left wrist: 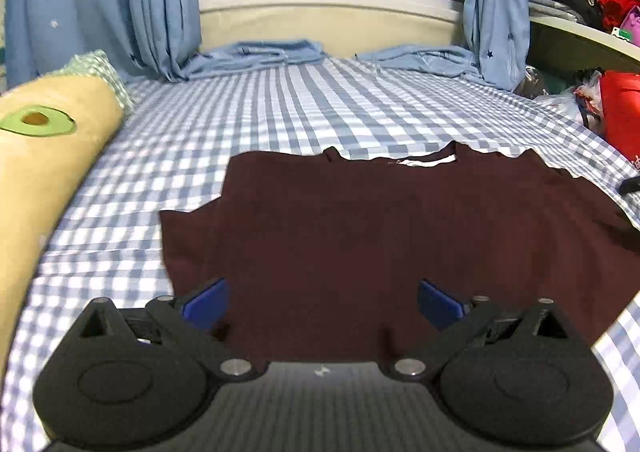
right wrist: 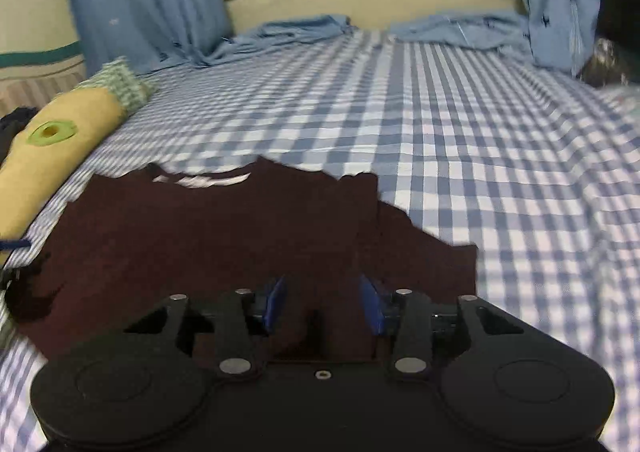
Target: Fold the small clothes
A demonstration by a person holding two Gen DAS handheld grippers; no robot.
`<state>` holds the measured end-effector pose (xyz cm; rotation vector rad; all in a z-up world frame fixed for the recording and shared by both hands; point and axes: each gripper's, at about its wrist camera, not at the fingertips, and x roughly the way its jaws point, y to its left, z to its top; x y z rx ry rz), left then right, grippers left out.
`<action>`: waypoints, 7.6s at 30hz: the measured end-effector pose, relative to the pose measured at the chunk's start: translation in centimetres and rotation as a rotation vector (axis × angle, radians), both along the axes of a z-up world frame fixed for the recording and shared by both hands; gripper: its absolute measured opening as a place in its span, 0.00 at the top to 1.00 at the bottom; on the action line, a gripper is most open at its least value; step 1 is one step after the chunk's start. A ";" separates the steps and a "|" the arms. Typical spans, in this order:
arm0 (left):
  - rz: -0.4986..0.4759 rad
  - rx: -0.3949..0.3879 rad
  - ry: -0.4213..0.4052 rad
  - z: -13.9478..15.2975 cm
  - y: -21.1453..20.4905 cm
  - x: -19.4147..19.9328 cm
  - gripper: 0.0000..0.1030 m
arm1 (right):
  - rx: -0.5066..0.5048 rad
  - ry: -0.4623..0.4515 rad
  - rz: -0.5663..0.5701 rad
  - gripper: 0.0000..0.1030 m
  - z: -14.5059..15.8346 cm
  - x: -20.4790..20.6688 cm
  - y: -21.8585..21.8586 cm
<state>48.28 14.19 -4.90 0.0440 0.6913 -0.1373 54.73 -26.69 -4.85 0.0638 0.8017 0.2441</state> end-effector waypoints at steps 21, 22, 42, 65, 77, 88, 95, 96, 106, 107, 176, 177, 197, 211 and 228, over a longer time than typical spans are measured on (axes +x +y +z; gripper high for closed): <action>0.196 -0.130 0.012 -0.6 3.8 -10.7 0.01 | 0.436 0.104 -0.256 0.33 -6.1 -13.6 -6.7; 0.212 -0.126 0.018 -1.0 4.2 -11.1 0.01 | 0.471 0.106 -0.268 0.33 -6.6 -13.6 -6.9; 0.262 -0.203 0.040 -2.0 6.0 -11.4 0.01 | 0.567 -0.135 -0.296 0.86 -3.4 -12.7 -4.3; 0.533 -0.814 0.008 -8.0 11.3 -7.9 0.80 | 0.545 0.051 -0.357 0.78 -8.4 -12.0 -6.3; 0.464 -0.715 -0.023 -6.3 10.2 -10.6 0.84 | 0.569 -0.073 -0.360 0.87 -4.0 -12.9 -7.5; 0.529 -0.250 0.005 -2.3 6.9 -13.1 0.01 | 0.453 0.053 -0.424 0.30 -6.0 -15.0 -8.5; 0.469 -0.139 0.004 2.3 4.7 -14.9 0.01 | 0.201 -0.069 -0.388 0.15 -0.9 -19.6 -5.9; 0.462 -0.128 -0.004 2.8 4.5 -15.2 0.01 | 0.187 -0.089 -0.375 0.13 -0.3 -20.1 -5.5; 0.391 -0.068 -0.070 4.3 3.9 -15.2 0.01 | 0.200 -0.171 -0.257 0.09 3.3 -21.0 -0.5; 0.380 -0.060 -0.070 3.9 4.2 -14.8 0.01 | 0.190 -0.174 -0.245 0.09 3.5 -21.0 -0.1; -0.081 -0.120 0.066 10.5 -25.0 5.6 0.90 | 0.185 -0.191 -0.238 0.07 0.6 -26.4 -4.6; -0.098 -0.119 0.073 10.1 -26.8 5.8 0.90 | 0.193 -0.193 -0.240 0.07 0.5 -26.8 -5.0; -0.254 -0.101 0.257 -1.8 -41.6 7.4 0.58 | 0.277 -0.198 -0.396 0.06 -0.2 -33.0 -13.6; -0.330 -0.288 0.023 7.4 -29.7 1.2 0.15 | 0.304 -0.137 -0.265 0.09 1.1 -28.9 -10.9; -0.150 -0.013 -0.014 1.7 -15.4 -7.9 0.14 | -0.033 0.002 0.193 0.90 3.3 -9.2 -3.1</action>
